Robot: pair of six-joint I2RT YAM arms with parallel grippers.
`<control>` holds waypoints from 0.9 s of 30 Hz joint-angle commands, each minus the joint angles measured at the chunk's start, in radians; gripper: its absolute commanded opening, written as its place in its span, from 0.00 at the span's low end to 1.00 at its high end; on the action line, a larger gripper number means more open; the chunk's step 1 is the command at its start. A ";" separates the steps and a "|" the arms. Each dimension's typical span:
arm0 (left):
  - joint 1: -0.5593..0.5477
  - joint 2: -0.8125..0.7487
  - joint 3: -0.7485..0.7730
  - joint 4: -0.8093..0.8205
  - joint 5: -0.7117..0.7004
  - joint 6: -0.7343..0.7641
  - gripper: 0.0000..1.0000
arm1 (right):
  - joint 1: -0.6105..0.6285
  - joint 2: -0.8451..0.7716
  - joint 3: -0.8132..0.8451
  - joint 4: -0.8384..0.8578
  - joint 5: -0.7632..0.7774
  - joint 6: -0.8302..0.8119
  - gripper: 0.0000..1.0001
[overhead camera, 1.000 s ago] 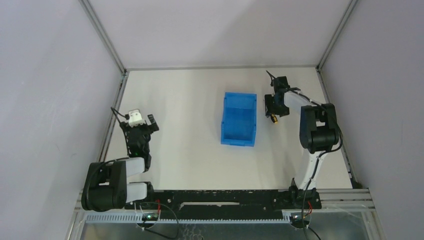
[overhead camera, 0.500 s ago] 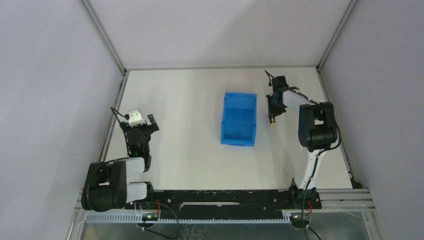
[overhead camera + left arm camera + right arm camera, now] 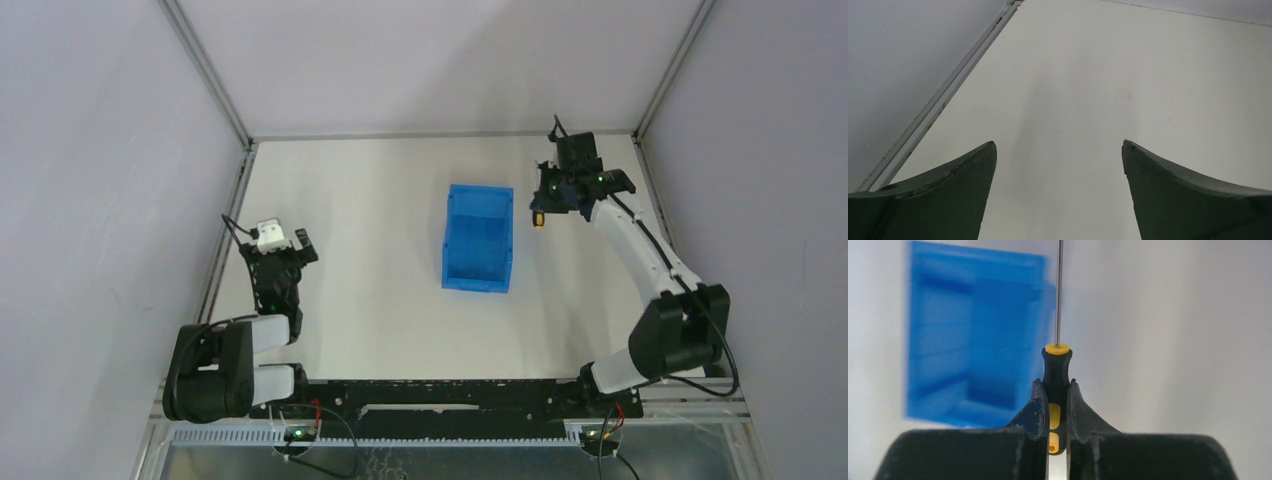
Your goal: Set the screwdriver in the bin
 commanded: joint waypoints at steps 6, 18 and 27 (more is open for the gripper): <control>-0.003 -0.006 0.032 0.034 0.001 0.015 1.00 | 0.294 -0.097 0.049 0.015 -0.053 0.206 0.10; -0.003 -0.006 0.032 0.034 0.001 0.015 1.00 | 0.461 0.112 0.021 0.051 0.184 0.379 0.10; -0.004 -0.006 0.032 0.034 0.001 0.015 1.00 | 0.483 0.303 -0.013 0.130 0.242 0.478 0.18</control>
